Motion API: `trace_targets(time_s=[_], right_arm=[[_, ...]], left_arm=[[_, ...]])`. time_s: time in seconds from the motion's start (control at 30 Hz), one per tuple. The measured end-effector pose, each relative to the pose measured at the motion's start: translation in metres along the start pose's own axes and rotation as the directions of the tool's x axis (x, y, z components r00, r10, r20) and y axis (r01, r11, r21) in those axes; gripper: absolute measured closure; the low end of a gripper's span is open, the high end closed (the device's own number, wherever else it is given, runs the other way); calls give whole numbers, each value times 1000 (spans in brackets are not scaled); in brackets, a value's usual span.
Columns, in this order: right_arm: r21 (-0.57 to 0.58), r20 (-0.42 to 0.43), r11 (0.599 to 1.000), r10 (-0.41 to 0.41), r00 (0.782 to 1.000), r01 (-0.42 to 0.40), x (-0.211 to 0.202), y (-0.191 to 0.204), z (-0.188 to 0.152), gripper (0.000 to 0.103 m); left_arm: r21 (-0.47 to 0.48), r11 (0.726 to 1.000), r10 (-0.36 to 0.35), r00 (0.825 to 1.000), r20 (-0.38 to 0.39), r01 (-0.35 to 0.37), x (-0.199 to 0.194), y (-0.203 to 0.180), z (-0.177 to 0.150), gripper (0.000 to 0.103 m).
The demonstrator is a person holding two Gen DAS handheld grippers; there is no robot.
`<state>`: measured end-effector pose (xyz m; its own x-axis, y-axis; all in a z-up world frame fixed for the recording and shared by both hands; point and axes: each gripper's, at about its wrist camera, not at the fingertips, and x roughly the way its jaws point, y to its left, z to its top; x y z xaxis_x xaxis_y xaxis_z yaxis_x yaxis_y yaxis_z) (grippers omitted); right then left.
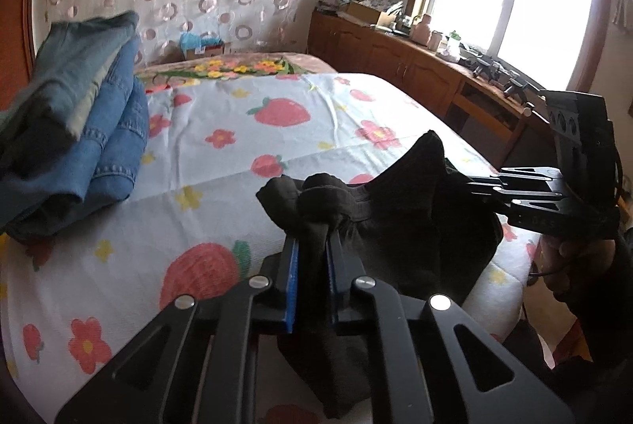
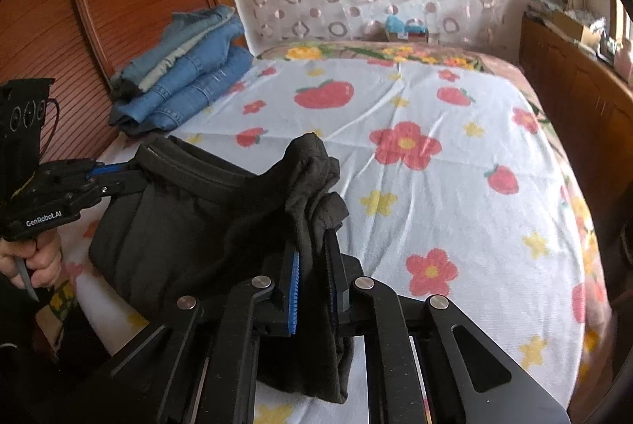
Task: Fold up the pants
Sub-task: 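Lift the folded black pants with both grippers and turn toward the jeans stack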
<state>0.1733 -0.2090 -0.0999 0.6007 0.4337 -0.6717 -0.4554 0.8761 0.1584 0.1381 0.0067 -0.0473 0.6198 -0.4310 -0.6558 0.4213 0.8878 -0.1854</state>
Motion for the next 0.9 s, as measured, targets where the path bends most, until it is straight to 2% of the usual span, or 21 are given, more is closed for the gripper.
trace_targets(time_s=[0.43,0.9], right_arm=[[-22,104,999,-33,994,36,-44,9,14,95],[-83,171,994,-62,983,77,-68,15,37,95]], left_arm=[[44,999,-10,997,78,6,-28,-23,19,95],[81,996,29,990,140,-41,-46,-37,49,95]])
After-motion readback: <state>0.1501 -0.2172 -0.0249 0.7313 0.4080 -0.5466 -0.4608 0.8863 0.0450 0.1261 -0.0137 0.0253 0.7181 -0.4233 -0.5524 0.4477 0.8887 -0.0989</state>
